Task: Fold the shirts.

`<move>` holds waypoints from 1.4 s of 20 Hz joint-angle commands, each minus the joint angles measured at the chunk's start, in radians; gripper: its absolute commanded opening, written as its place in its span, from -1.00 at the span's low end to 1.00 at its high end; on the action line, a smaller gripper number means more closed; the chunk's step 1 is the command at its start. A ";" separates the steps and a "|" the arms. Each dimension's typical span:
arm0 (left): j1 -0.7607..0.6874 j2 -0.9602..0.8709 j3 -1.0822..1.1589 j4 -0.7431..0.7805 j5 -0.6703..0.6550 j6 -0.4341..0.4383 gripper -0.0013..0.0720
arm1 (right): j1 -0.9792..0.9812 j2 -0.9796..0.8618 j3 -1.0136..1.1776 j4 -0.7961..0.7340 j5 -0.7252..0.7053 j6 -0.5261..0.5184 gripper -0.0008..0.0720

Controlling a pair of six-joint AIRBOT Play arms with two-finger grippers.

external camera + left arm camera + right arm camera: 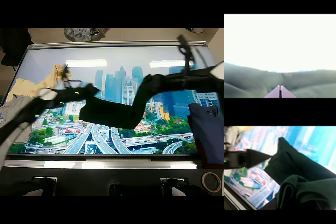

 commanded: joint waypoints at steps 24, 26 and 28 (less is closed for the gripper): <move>0.505 0.482 -0.061 0.288 -0.227 -0.043 -0.89 | -0.038 -0.312 -0.225 -0.369 -0.055 0.137 0.56; 0.505 0.480 -0.061 0.287 -0.227 -0.043 -0.89 | -0.028 -0.316 -0.324 -0.174 -0.227 0.064 0.58; 0.505 0.480 -0.061 0.287 -0.226 -0.043 -0.89 | -0.005 -0.357 -0.350 -0.076 -0.260 0.023 0.58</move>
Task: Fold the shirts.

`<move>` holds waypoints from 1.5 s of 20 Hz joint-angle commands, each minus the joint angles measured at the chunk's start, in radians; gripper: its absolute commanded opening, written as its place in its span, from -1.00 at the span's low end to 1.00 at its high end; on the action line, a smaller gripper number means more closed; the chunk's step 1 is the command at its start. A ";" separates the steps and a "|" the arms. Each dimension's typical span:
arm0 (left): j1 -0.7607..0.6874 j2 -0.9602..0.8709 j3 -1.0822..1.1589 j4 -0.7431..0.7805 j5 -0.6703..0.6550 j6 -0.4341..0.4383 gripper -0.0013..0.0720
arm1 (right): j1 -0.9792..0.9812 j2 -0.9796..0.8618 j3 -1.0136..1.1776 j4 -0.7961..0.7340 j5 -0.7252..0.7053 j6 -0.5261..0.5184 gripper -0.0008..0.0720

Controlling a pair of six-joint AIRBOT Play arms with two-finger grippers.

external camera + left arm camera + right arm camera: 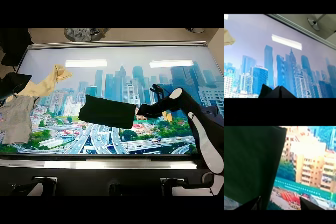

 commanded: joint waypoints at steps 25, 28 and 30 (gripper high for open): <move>0.000 -0.002 0.000 0.111 0.001 0.001 -0.88 | -0.735 0.214 0.544 -0.008 0.443 -0.051 -0.86; 0.000 -0.002 0.000 0.111 0.001 0.001 -0.88 | -0.821 0.215 0.564 0.007 0.425 -0.037 -0.86; 0.000 -0.002 0.000 0.111 0.001 0.001 -0.88 | -0.872 0.215 0.568 0.055 0.369 -0.032 -0.86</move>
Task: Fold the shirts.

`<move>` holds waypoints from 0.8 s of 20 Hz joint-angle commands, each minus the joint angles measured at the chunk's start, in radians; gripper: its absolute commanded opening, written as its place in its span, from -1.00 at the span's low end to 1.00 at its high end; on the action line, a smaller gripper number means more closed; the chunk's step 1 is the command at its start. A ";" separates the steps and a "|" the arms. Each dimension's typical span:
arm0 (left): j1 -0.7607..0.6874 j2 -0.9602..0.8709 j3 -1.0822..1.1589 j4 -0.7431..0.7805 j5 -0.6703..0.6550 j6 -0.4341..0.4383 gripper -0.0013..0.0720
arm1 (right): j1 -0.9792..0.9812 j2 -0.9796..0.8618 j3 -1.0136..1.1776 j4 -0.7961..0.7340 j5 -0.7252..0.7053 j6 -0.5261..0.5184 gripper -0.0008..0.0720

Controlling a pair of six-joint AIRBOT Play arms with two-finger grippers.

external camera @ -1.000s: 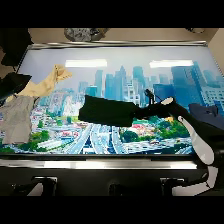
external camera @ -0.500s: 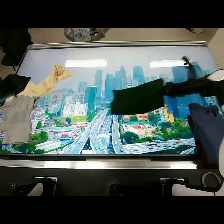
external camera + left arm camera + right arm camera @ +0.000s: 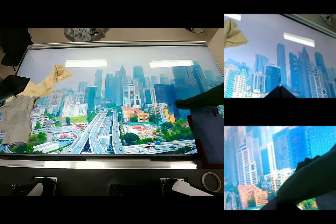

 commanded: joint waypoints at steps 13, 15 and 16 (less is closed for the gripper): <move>0.000 0.000 0.000 0.001 0.001 0.000 -0.88 | -0.370 0.046 0.021 -0.201 0.345 0.026 -0.86; 0.000 0.000 0.000 0.001 0.001 0.000 -0.88 | -0.369 0.082 -0.006 -0.414 0.343 0.010 -0.86; 0.000 0.000 0.000 0.000 0.001 0.000 -0.88 | -0.369 0.091 -0.039 -0.472 0.343 0.010 -0.86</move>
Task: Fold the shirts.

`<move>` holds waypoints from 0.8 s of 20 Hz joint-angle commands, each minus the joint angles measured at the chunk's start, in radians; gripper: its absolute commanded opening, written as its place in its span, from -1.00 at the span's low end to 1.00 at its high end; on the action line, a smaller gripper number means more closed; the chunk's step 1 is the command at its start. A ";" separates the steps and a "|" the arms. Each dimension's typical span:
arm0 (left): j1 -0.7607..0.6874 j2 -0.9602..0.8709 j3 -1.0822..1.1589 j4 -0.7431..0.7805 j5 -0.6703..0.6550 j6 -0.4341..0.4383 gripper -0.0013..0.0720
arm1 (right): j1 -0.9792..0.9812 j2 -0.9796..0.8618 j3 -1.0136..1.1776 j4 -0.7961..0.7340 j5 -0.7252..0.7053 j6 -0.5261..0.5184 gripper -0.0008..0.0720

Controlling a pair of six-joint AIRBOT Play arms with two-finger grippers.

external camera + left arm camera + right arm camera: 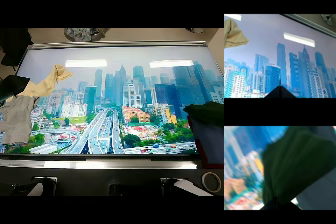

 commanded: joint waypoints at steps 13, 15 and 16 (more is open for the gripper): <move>0.000 0.001 0.017 -0.031 0.001 0.000 -0.89 | -0.017 0.098 -0.601 -0.513 -0.218 -0.072 0.97; 0.000 -0.001 0.079 -0.034 0.002 0.000 -0.89 | -0.016 0.098 -0.415 -0.488 -0.286 -0.084 0.98; 0.000 -0.008 0.127 -0.030 0.005 0.000 -0.89 | -0.016 0.098 -0.293 -0.405 -0.354 -0.101 0.96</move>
